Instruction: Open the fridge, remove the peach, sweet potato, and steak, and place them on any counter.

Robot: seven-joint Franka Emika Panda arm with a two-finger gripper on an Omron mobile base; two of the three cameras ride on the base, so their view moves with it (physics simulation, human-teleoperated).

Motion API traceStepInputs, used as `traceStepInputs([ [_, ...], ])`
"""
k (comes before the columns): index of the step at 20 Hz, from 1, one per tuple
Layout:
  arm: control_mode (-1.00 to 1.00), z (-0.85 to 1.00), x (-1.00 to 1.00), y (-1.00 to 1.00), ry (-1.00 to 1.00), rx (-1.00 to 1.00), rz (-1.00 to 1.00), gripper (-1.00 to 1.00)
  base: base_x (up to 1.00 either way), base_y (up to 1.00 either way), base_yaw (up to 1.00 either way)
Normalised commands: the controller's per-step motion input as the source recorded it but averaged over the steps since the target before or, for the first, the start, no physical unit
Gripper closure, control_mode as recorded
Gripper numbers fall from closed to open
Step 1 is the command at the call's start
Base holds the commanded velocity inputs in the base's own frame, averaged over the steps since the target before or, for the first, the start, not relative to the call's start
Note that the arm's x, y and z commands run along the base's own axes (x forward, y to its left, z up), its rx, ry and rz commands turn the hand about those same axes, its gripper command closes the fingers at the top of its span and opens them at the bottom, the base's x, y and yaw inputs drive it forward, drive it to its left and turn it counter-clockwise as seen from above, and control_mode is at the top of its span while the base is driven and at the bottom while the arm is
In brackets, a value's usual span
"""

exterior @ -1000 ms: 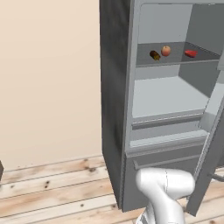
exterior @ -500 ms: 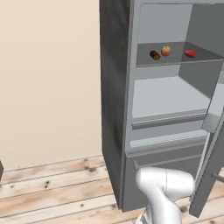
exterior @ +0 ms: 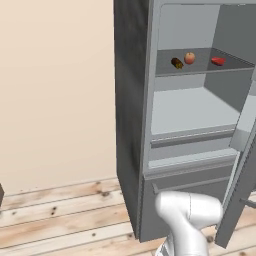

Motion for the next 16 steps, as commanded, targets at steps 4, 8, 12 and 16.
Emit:
traceStepInputs([
  [4, -1.0, 0.46, -0.49, 0.5, 0.0, -0.04, -0.39, -1.0, 0.0, 0.0, 0.0],
  [8, -1.0, 0.2, 0.1, 1.0, 0.01, -0.08, -0.5, -1.0, 0.0, 0.0, 0.0],
  [12, -1.0, 0.0, 0.7, 1.0, 0.14, -0.11, -0.42, -1.0, 0.0, 0.0, 0.0],
  [16, -1.0, 0.07, 0.84, 1.0, 0.2, -0.13, -0.38, -1.0, 0.0, 0.0, 0.0],
])
